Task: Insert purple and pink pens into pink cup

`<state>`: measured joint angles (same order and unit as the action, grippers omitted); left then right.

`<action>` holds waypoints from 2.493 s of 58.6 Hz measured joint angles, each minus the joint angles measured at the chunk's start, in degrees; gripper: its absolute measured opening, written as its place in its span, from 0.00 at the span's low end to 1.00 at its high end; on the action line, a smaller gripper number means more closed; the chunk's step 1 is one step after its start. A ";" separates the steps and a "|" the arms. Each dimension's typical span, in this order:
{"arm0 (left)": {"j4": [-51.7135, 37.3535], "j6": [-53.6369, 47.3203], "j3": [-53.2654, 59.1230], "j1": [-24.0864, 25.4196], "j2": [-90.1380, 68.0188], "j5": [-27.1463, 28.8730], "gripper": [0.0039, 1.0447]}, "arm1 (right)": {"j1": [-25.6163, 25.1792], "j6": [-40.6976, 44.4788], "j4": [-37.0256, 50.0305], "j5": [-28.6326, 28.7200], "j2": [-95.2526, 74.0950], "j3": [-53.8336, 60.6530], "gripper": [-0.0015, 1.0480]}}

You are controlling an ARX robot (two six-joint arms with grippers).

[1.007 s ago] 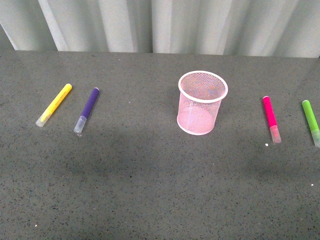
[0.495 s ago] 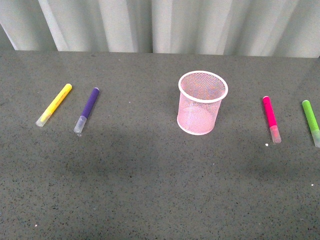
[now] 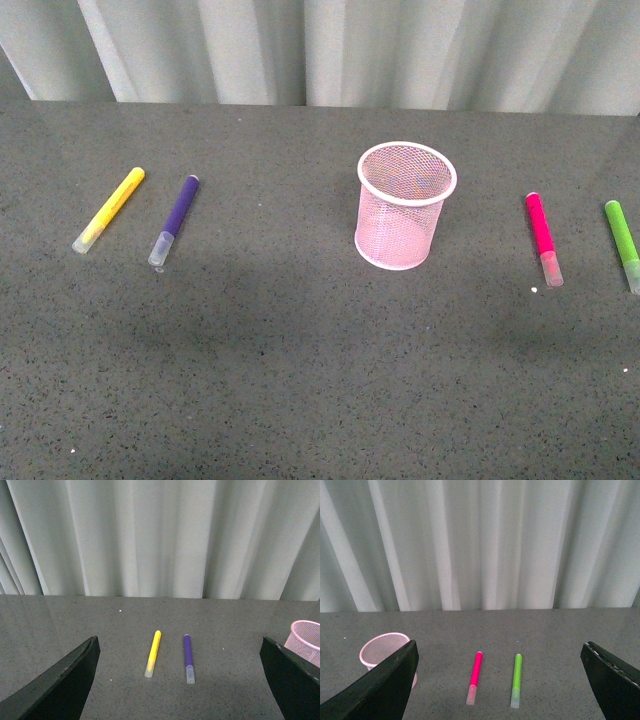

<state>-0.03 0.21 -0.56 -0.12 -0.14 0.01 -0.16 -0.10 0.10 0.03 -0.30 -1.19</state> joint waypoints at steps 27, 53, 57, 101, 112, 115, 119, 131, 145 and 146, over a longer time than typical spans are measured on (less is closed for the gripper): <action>-5.14 10.64 -9.49 -14.12 -41.07 24.46 0.94 | 0.00 0.00 0.00 0.00 0.00 0.00 0.93; -6.12 3.23 -35.10 -4.85 -79.30 11.17 0.94 | 0.00 0.00 0.00 0.00 0.00 0.00 0.93; -2.43 1.38 -40.96 -4.22 -83.08 10.08 0.94 | 0.00 0.00 0.00 0.00 0.00 0.00 0.93; 30.49 6.08 -75.38 -9.66 -111.84 11.28 0.94 | 0.00 0.00 0.00 -0.02 0.00 0.00 0.93; 27.78 6.88 -75.78 -13.31 -113.83 9.25 0.94 | 0.00 0.00 0.00 0.00 0.00 0.00 0.93; 27.50 6.51 -76.19 -13.79 -114.53 9.16 0.94 | 0.00 0.00 0.00 -0.02 0.00 0.00 0.93; 27.65 5.79 -77.40 -14.16 -115.84 8.63 0.94 | 0.00 0.00 0.00 -0.02 0.00 0.00 0.93; 29.18 3.72 -82.20 -14.08 -121.07 8.33 0.94 | 0.00 0.00 0.00 0.00 0.00 0.00 0.93; 29.55 1.44 -87.41 -15.08 -126.07 6.64 0.94 | 0.00 0.00 0.00 0.00 0.00 0.00 0.93; 29.64 1.29 -87.71 -15.15 -126.29 6.49 0.94 | 0.00 0.00 0.00 0.00 0.00 0.00 0.93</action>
<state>29.61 1.50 -88.27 -15.27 -126.43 6.50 -0.16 -0.10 0.10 0.03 -0.30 -1.19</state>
